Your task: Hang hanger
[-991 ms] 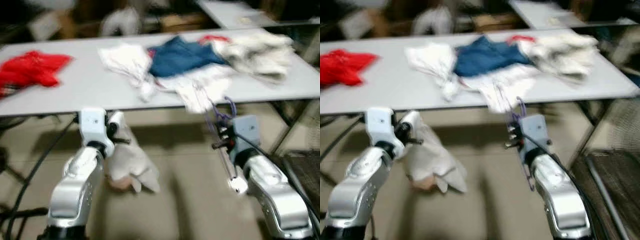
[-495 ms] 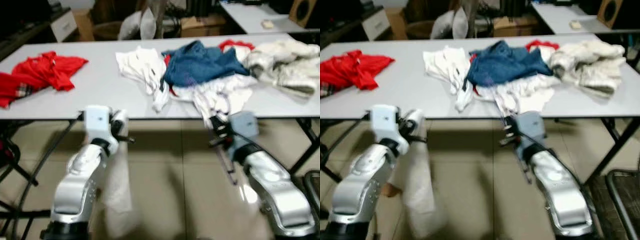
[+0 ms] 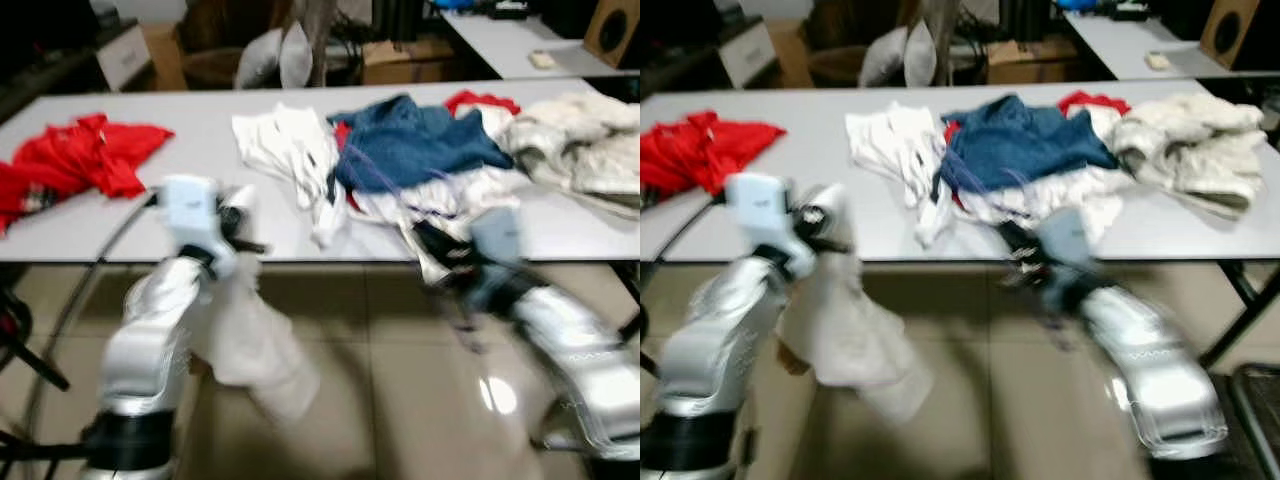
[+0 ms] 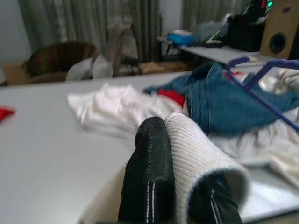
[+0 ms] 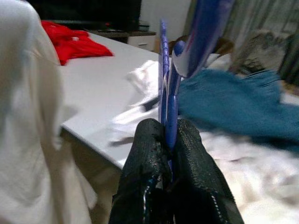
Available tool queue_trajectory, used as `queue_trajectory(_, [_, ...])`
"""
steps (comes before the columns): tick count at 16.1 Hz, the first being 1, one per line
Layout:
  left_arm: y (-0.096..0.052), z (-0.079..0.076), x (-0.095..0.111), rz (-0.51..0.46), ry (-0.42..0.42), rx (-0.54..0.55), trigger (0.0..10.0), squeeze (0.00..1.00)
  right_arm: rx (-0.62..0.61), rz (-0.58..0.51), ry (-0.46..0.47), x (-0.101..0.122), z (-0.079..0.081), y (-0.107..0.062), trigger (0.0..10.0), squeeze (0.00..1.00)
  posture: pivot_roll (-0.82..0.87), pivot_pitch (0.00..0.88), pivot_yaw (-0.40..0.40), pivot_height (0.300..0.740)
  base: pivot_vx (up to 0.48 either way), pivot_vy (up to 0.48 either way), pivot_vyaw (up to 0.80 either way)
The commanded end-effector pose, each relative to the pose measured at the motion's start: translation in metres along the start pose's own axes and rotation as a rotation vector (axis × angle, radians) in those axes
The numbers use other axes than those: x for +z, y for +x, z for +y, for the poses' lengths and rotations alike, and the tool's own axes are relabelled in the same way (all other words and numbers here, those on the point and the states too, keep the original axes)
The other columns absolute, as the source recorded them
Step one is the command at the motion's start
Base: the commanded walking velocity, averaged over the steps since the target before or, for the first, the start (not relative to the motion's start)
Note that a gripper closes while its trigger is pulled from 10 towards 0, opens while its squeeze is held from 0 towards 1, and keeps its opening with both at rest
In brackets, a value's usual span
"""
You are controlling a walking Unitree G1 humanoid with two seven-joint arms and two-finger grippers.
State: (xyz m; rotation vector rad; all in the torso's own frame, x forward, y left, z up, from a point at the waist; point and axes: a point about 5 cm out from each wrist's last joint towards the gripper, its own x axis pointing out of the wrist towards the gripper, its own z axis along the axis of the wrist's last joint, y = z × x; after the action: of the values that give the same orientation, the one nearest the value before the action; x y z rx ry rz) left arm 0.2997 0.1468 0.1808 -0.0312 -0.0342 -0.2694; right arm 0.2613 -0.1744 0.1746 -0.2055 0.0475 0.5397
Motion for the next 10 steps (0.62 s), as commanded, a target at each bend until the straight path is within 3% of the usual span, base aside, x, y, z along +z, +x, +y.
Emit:
queue_trajectory(1, [0.002,0.009,0.010,-0.029,0.012,0.018,10.0,0.00,0.050,-0.049,0.008,0.011,0.004,0.001,10.0,0.00,-0.14,0.000,0.084,0.740,0.352,0.000,-0.80])
queue_trajectory(2, [0.004,0.009,0.014,-0.042,0.008,0.016,10.0,0.00,0.055,-0.060,0.004,0.014,0.002,0.000,10.0,0.00,-0.14,0.000,0.084,0.740,0.349,0.000,-0.80])
queue_trajectory(6, [0.027,0.019,0.051,-0.147,0.010,0.002,10.0,0.00,0.226,-0.099,-0.036,0.035,-0.005,-0.018,10.0,0.00,-0.15,0.000,0.084,0.740,0.351,0.000,0.00])
queue_trajectory(10, [0.052,0.031,0.087,-0.227,0.039,-0.004,10.0,0.00,0.466,0.000,-0.137,0.042,-0.006,-0.040,10.0,0.00,-0.15,0.000,0.085,0.740,0.349,0.000,0.00])
